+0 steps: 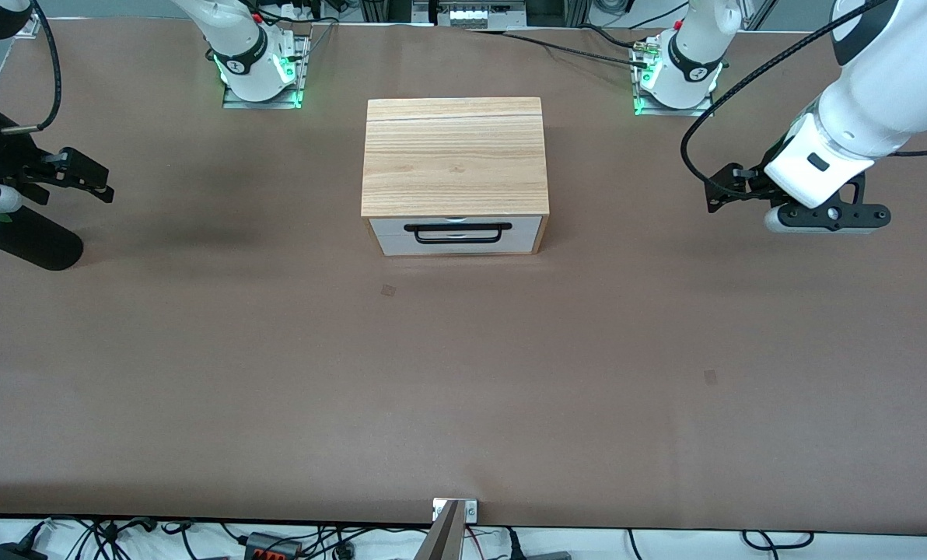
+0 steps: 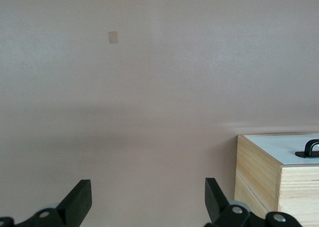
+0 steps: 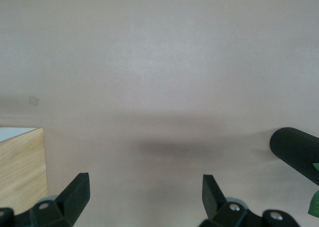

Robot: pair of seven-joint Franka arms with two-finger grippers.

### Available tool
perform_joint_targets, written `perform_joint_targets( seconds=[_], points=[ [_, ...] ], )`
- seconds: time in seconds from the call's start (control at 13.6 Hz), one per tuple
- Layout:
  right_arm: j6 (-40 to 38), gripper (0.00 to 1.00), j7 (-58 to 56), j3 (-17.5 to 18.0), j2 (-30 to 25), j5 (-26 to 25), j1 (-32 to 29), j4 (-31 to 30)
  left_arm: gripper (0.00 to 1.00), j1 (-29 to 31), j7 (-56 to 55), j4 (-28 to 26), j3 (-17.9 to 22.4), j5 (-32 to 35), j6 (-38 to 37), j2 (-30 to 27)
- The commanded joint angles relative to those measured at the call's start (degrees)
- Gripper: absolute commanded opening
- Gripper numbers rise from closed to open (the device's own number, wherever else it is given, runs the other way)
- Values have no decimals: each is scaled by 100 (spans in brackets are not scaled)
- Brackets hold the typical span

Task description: Pull top drawer with both arms simultaneously

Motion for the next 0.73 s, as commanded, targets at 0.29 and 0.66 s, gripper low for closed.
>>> perform_joint_targets(
  seconds=[0.29,0.66],
  points=[
    [15,100,51,-42,-17,80,-38,36,100,0,118,430,-90,-1058,70,765],
    [102,100,68,-42,53,89,-55,36,100,-52,653,412,-90,-2248,765,1284]
  ],
)
